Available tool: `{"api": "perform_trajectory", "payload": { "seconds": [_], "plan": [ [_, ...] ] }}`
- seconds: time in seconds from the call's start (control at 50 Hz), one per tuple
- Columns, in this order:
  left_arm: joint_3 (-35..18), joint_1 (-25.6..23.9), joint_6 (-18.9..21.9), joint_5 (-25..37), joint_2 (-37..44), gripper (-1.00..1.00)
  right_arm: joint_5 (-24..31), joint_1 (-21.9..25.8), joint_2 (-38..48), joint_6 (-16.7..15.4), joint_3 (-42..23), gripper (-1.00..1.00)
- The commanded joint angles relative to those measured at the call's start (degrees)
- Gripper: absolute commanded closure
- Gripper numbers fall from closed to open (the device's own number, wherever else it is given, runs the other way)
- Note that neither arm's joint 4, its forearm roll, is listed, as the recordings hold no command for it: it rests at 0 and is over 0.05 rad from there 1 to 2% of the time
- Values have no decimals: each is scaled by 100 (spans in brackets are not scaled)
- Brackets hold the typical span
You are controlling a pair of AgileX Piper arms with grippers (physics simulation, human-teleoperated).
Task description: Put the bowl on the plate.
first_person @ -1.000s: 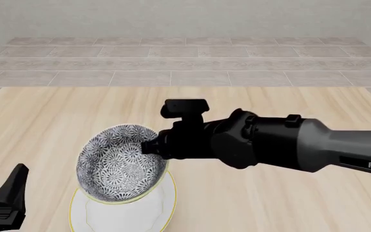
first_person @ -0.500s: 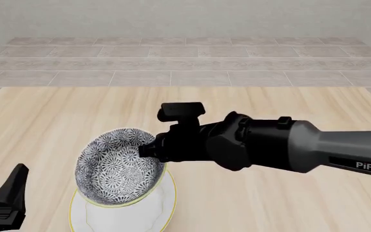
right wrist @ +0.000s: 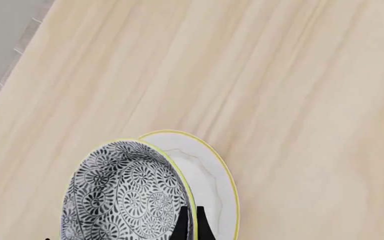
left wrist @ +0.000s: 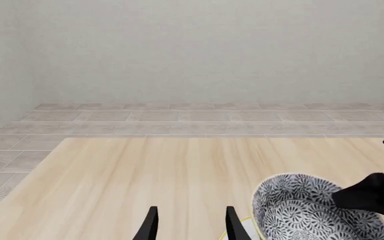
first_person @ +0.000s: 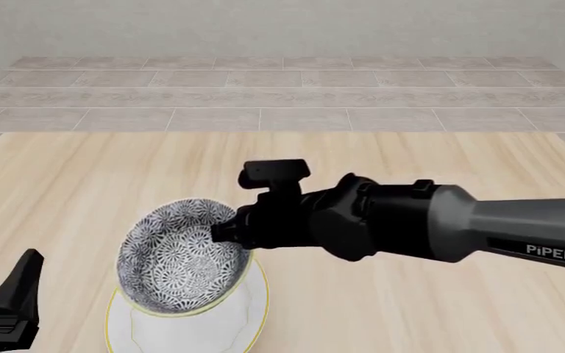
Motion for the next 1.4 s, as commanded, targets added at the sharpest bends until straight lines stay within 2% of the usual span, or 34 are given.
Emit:
{"api": "perform_trajectory", "payload": {
  "seconds": [0.02, 0.26, 1.4],
  "plan": [
    [0, 0, 0, 0, 0, -100, -52, 36, 119, -1, -60, 100],
    [0, 0, 0, 0, 0, -100, -61, 146, 215, 54, -100, 100],
    [0, 0, 0, 0, 0, -100, -337, 114, 487, 126, 95, 100]
  ]
}}
